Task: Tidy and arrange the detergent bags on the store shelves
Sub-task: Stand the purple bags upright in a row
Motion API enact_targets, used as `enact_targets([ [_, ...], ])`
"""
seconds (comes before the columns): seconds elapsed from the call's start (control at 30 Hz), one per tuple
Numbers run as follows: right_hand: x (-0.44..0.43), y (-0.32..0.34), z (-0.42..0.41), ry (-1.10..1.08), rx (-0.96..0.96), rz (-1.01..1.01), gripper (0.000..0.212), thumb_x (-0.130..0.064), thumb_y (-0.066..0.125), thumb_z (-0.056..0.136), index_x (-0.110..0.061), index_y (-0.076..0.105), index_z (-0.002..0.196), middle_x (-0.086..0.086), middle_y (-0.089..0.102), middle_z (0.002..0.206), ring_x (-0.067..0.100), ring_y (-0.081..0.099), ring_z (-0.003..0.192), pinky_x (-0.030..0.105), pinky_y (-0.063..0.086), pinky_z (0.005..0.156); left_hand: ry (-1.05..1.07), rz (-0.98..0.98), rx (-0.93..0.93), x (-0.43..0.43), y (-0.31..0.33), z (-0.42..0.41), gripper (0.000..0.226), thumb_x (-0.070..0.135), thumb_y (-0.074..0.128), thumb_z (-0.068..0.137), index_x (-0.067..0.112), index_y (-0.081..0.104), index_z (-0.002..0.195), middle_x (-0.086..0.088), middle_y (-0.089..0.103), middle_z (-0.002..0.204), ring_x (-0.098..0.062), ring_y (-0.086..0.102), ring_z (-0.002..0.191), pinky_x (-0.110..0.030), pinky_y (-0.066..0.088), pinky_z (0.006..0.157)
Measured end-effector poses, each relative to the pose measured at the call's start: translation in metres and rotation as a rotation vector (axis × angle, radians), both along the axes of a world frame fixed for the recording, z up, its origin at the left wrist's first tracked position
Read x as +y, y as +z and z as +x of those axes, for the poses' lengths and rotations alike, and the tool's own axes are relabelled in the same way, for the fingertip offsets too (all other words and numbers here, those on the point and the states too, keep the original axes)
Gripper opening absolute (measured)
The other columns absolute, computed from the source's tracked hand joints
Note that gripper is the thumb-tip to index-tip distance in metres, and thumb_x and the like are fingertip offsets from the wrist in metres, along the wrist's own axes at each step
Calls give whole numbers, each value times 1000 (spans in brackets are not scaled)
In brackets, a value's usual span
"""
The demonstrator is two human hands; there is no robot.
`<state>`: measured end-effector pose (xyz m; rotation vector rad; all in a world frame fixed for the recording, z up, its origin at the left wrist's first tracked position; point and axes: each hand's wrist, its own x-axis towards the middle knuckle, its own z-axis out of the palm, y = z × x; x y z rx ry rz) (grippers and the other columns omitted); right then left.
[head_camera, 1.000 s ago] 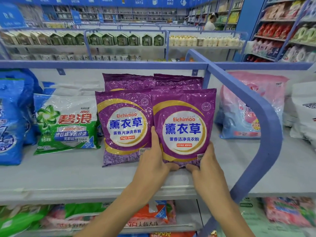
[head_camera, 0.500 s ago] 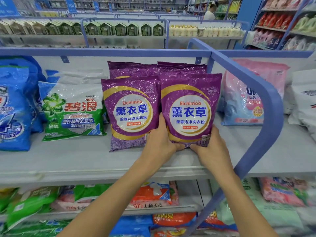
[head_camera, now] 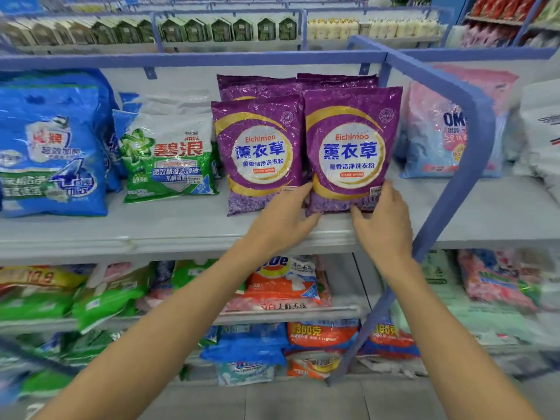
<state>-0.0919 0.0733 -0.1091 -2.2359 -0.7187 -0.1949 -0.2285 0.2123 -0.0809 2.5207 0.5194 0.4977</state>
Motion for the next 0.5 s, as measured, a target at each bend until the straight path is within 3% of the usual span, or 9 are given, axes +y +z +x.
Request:
enact_targets([
  [0.2,-44,-4,-30,120,-5,-70,65,-45,48,103,-12,33,157,8,36,162,26,30,150,44,28,123,110,192,76,-27,-11,-63,61,42,52,104,12,40,155,-9,49,154,-30,36,147,-43,30,119],
  [0.33,-80,-14,-64,191,-59,-170,64,-48,48,104,-10,38,155,7,35,163,24,26,152,44,22,126,208,272,83,-55,-32,-113,60,40,53,104,10,41,154,-14,34,163,-34,22,154,-44,18,125],
  [0.5,-107,-37,-103,275,-19,-270,66,-50,46,104,-12,36,158,5,28,167,24,20,155,44,16,127,305,187,186,-83,-64,-176,65,46,48,104,14,33,159,-12,22,168,-33,15,156,-45,14,126],
])
